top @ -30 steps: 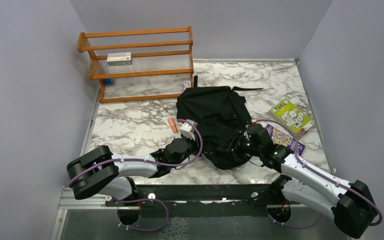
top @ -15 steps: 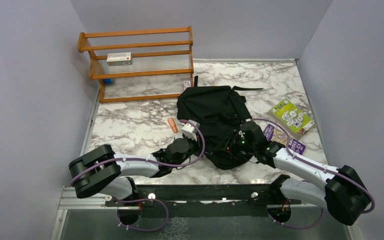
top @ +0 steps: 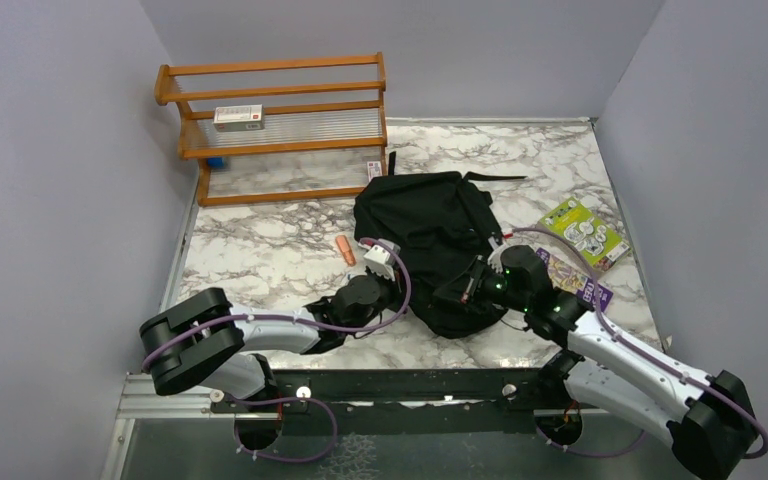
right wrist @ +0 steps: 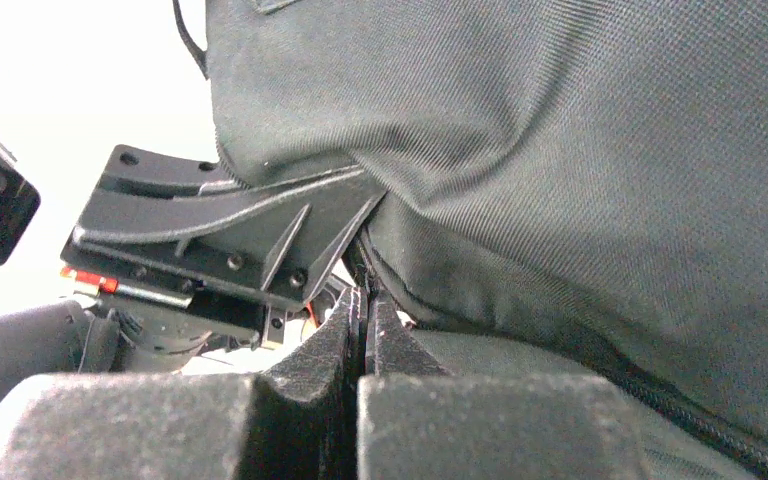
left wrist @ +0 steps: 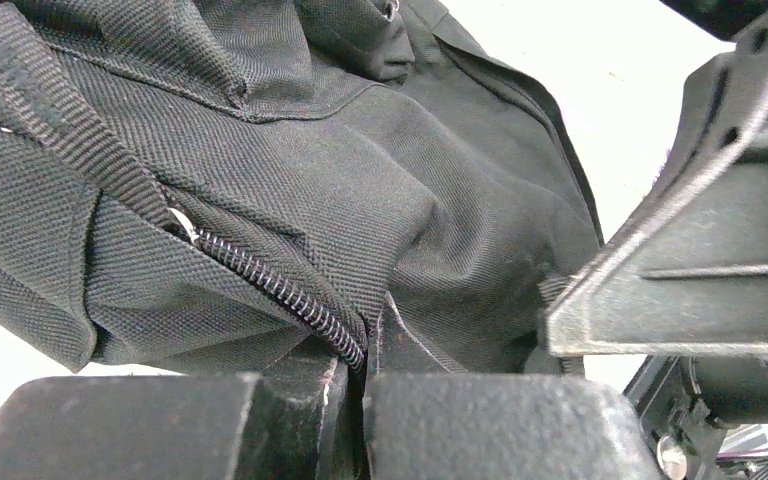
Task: Pack the student bag
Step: Unzip the student bag at the center of the board.
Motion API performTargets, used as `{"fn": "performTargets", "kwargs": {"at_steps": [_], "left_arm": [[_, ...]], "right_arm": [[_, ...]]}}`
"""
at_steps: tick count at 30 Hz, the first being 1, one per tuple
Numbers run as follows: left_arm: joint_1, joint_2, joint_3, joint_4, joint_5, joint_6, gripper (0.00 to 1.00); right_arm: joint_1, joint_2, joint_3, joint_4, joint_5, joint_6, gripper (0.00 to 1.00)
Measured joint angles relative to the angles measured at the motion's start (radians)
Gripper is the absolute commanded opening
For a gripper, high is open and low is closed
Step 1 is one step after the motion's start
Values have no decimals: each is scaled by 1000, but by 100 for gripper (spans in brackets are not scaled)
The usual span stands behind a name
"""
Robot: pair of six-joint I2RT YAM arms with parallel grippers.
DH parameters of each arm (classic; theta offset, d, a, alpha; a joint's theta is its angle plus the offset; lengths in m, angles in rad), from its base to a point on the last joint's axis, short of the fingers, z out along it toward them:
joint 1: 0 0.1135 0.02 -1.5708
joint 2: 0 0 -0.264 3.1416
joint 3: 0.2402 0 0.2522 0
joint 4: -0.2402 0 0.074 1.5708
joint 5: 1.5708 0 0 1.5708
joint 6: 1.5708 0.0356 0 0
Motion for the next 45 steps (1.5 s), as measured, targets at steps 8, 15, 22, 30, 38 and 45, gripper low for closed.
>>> {"fn": "performTargets", "kwargs": {"at_steps": [8, 15, 22, 30, 38, 45], "left_arm": [[26, -3, 10, -26, 3, -43, 0], [44, -42, 6, -66, 8, -60, 0], [56, -100, -39, -94, 6, -64, 0], [72, -206, -75, -183, -2, -71, 0], [87, -306, -80, -314, -19, -80, 3], [106, -380, -71, -451, -50, -75, 64]], "right_arm": [[4, -143, 2, -172, 140, -34, 1], [6, -186, 39, -328, 298, -12, 1], [6, -182, 61, -450, 433, 16, 0], [6, -150, 68, -493, 558, 35, 0], [7, -110, 102, -502, 677, 4, 1], [6, -132, 108, -415, 674, -120, 1]]}}
